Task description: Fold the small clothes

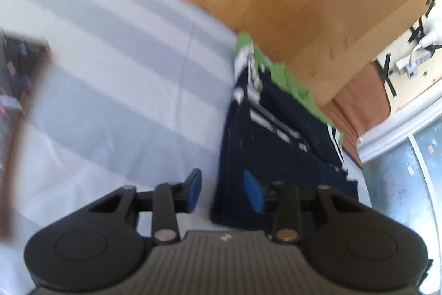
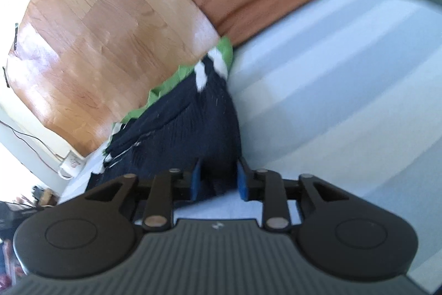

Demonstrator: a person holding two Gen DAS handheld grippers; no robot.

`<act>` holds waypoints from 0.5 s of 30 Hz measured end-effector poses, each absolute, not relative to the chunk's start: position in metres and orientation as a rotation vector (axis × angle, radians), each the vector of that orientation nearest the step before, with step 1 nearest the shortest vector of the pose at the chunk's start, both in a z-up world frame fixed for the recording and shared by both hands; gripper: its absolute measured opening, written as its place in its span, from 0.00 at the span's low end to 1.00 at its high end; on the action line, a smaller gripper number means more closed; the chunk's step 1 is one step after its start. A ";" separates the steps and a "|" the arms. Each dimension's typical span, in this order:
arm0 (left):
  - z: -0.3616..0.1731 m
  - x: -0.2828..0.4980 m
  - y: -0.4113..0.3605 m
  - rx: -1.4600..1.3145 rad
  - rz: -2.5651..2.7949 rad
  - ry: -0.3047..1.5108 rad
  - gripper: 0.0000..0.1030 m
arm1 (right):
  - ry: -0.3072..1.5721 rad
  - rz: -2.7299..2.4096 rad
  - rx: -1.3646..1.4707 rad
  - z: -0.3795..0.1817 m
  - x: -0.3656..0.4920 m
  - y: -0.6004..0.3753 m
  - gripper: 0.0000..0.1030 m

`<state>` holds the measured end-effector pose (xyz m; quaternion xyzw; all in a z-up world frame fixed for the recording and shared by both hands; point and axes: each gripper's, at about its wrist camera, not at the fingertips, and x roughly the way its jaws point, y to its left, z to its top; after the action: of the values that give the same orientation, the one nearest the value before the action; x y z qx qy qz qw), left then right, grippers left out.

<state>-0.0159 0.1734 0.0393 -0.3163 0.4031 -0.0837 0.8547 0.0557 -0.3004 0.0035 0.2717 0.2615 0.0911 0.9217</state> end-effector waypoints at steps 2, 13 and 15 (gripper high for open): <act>0.052 -0.011 0.178 -0.622 -0.158 0.817 0.36 | 0.503 0.170 0.508 0.017 0.058 -0.306 0.32; 0.106 0.152 0.126 -0.169 -0.181 0.786 0.57 | 0.522 0.367 0.216 0.079 0.212 -0.266 0.48; 0.099 0.192 0.116 -0.126 -0.168 0.788 0.78 | 0.564 0.383 0.164 0.078 0.261 -0.250 0.52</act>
<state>0.1920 0.1159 0.0987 -0.0613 0.3832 -0.0815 0.9180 0.2606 -0.2496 0.0780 0.0805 0.2762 0.1875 0.9392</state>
